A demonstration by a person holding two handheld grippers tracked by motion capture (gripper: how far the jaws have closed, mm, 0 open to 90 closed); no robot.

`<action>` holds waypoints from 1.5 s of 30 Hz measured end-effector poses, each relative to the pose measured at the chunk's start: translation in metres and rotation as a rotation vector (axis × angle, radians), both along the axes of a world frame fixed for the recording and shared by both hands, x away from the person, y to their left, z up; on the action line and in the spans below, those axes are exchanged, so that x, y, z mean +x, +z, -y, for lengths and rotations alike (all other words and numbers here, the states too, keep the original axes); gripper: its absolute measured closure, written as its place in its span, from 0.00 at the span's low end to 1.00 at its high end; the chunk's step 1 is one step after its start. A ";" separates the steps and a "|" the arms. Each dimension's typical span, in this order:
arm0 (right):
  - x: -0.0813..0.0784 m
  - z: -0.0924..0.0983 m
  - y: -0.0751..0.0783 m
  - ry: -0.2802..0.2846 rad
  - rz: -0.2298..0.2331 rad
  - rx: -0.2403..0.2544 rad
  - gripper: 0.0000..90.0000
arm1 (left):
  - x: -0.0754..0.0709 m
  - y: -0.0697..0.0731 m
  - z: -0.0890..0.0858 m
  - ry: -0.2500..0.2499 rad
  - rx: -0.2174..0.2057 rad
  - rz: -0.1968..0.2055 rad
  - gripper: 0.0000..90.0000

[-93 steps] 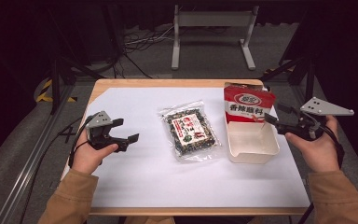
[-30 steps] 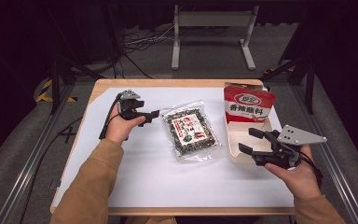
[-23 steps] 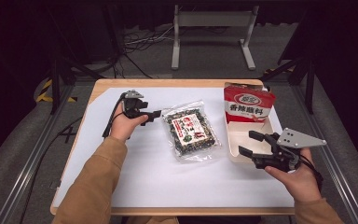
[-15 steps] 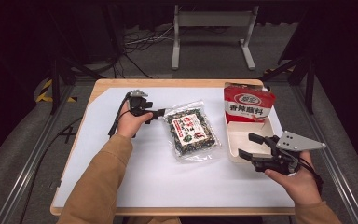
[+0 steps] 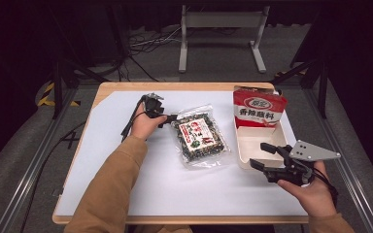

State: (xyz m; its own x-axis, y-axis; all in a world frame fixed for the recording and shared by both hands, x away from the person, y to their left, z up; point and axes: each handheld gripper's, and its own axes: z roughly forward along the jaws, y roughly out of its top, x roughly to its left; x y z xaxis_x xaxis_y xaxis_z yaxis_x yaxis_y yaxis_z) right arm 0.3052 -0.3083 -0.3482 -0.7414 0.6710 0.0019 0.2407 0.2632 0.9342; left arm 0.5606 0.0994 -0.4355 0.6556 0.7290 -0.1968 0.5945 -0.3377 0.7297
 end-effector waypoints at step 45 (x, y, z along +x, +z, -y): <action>0.007 -0.009 -0.008 0.024 -0.021 -0.010 0.34 | -0.014 -0.014 0.019 -0.127 -0.074 -0.066 0.50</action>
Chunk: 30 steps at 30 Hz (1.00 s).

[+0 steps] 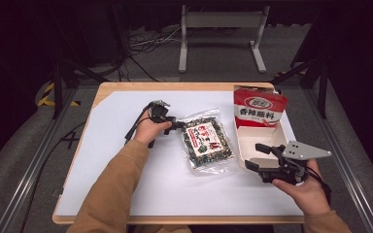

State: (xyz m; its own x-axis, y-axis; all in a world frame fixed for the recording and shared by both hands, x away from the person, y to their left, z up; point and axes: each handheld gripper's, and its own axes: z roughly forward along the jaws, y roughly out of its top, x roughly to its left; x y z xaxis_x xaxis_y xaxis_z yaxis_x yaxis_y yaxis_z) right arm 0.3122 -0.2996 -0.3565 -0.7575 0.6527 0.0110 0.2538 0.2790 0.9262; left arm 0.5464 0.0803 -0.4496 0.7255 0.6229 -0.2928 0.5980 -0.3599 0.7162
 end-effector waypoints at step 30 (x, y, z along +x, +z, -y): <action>0.000 0.001 0.000 0.001 0.005 0.013 0.34 | -0.016 0.007 0.012 0.014 0.053 0.100 0.97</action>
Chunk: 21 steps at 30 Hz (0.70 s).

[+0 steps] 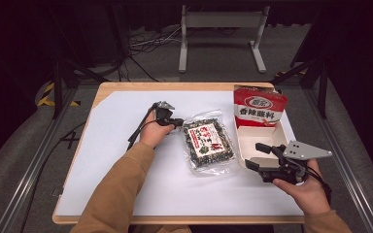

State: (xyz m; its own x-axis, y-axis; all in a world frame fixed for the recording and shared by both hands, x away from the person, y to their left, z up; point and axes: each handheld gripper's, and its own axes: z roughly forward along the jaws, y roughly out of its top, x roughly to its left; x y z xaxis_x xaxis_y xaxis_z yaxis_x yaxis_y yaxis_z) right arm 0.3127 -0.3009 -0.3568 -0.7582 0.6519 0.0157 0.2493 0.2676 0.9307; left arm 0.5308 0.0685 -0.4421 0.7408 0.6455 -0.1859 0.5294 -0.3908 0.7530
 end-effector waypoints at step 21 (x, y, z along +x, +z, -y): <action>0.002 -0.003 0.000 0.001 -0.003 -0.002 0.34 | -0.021 0.051 -0.040 -0.021 -0.185 0.083 1.00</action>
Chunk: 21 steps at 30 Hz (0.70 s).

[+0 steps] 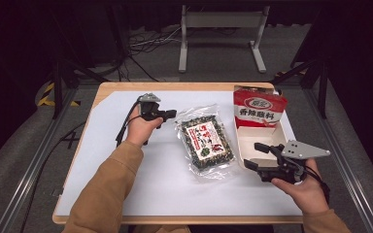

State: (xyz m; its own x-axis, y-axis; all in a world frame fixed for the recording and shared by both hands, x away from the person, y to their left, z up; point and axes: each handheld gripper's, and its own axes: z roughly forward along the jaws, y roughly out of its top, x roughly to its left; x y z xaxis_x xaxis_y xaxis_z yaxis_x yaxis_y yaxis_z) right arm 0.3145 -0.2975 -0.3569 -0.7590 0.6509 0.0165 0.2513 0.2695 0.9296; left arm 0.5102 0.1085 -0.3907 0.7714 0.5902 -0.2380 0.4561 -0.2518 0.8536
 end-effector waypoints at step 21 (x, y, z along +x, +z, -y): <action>0.035 -0.024 0.012 -0.011 -0.010 -0.050 0.32 | -0.076 0.063 -0.002 -0.128 -0.087 0.304 1.00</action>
State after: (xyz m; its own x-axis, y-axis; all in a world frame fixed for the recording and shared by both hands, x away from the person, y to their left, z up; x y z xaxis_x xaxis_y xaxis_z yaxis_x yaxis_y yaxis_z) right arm 0.3495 -0.2733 -0.3453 -0.7517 0.6595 -0.0086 0.2635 0.3123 0.9127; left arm 0.4342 0.1100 -0.3281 0.8811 0.4718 -0.0311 0.1472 -0.2111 0.9663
